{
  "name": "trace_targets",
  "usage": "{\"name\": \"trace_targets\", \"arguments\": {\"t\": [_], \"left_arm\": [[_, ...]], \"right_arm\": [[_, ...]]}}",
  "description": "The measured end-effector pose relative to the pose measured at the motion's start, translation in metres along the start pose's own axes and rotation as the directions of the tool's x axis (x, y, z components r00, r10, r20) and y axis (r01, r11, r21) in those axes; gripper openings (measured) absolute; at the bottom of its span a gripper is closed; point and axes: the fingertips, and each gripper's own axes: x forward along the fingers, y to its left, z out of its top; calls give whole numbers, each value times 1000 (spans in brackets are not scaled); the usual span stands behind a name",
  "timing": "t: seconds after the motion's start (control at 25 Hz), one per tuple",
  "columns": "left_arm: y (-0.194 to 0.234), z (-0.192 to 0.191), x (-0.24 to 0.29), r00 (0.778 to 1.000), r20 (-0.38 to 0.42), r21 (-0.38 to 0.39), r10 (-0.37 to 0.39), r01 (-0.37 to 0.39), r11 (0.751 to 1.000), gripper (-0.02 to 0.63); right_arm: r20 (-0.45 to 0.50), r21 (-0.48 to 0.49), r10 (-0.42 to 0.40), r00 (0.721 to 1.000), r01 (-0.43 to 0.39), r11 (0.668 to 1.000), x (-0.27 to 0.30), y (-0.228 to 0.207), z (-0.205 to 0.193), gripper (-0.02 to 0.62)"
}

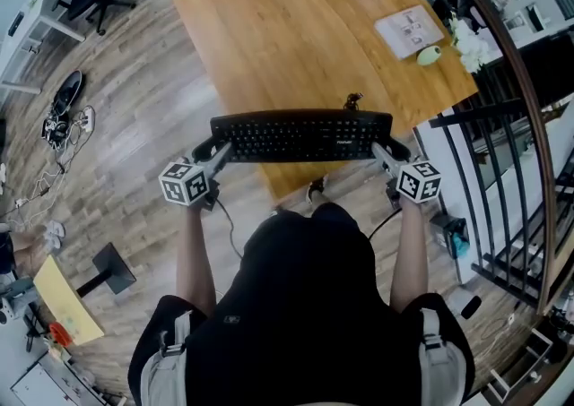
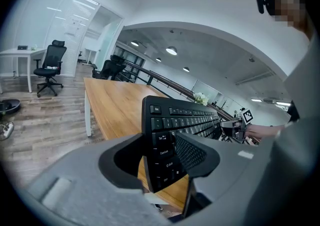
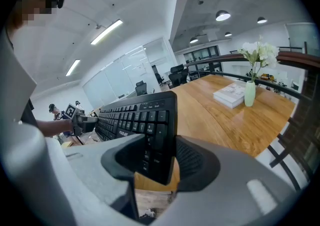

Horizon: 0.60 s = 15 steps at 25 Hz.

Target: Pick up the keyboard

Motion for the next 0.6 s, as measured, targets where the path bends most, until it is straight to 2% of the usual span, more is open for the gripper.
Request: {"name": "trace_targets", "arguments": {"t": [0.6], "left_arm": [[-19,24,-39,998,67,64,-4,0,998,207]], "right_arm": [[90,-36,-15,996,19,999,-29,31,18,189]]}}
